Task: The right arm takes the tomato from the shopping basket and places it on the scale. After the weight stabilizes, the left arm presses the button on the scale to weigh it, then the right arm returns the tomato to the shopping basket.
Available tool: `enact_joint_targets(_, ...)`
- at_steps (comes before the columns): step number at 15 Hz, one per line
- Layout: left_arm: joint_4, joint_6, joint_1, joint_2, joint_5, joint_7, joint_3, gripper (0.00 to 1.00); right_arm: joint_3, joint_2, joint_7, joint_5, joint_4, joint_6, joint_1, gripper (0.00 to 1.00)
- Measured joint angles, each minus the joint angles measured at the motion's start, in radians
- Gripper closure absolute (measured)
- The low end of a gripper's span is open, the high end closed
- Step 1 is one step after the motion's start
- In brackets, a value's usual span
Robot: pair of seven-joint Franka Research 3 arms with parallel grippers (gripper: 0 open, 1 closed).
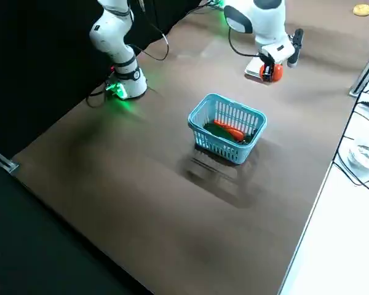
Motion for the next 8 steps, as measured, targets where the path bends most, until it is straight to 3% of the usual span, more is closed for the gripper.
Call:
enact_joint_targets(4, 0.000, 0.000, 0.000, 0.000, 0.000, 0.000, 0.000, 0.00, -0.098, -0.001, 0.010, -0.147, 0.035, -0.023, -0.009, 0.29)
enact_joint_targets(8, 0.000, 0.000, 0.000, 0.000, 0.000, 0.000, 0.000, 0.00, -0.149, 0.004, 0.027, -0.336, 0.045, -0.019, -0.026, 0.29)
